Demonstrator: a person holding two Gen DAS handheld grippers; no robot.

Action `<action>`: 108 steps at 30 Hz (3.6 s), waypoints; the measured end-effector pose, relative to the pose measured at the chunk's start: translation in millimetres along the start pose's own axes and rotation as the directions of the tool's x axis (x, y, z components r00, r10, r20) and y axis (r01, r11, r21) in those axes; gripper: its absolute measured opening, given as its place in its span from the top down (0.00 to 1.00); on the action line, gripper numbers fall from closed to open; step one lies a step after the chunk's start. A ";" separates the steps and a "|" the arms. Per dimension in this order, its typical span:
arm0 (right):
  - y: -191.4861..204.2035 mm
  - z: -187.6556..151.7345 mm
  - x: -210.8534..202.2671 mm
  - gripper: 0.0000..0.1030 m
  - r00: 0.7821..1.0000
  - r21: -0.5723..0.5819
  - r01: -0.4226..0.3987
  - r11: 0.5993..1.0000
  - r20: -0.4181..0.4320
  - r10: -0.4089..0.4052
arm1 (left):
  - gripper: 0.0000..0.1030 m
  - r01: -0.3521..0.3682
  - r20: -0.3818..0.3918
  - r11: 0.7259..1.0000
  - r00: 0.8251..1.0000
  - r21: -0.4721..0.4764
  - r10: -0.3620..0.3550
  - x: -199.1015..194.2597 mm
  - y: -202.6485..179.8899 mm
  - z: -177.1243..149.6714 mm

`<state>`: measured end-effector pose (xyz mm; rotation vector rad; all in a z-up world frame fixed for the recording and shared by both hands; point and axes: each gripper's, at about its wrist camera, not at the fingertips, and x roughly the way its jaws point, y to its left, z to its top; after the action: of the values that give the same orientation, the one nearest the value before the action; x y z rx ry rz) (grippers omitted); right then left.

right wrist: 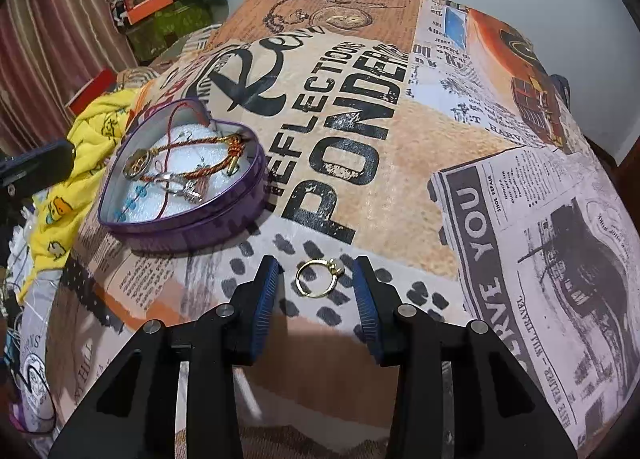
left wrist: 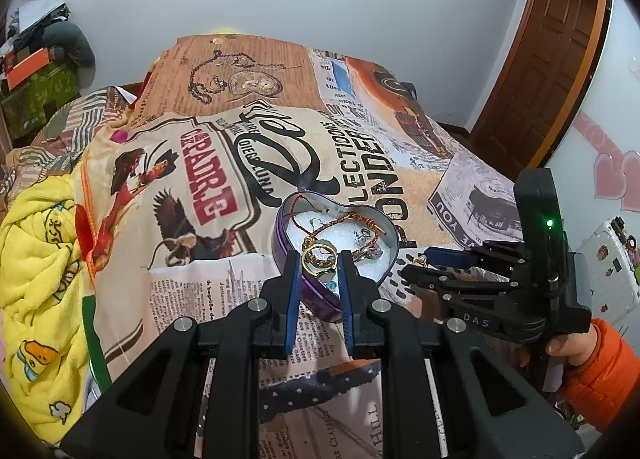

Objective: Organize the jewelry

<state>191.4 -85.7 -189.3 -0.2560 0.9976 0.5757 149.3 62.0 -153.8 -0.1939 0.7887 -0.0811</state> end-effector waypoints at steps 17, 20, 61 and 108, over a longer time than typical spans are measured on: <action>4.8 3.8 -30.8 0.78 0.996 0.002 -0.015 1.000 0.090 0.015 | 0.84 0.009 0.012 1.000 1.000 0.012 -0.010 -0.1 -3.4 4.0; 10.6 14.3 -48.6 0.78 0.989 -0.007 -0.041 0.999 0.145 0.041 | 0.84 0.007 0.012 1.000 1.000 0.024 -0.007 1.2 -3.9 6.1; 29.3 59.6 -91.2 0.68 0.952 -0.007 -0.181 0.983 0.251 0.177 | 0.84 -0.039 0.087 0.999 0.996 0.021 0.037 -25.3 0.2 36.2; 97.4 -42.5 -318.9 0.00 0.654 0.137 0.079 0.987 0.740 -0.155 | 0.02 -0.299 0.644 0.954 0.734 0.026 0.213 -276.1 -100.9 -17.2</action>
<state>-24.8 -132.5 63.7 0.0203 0.1828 0.4464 -56.9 0.7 47.2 0.0217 0.1145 0.1948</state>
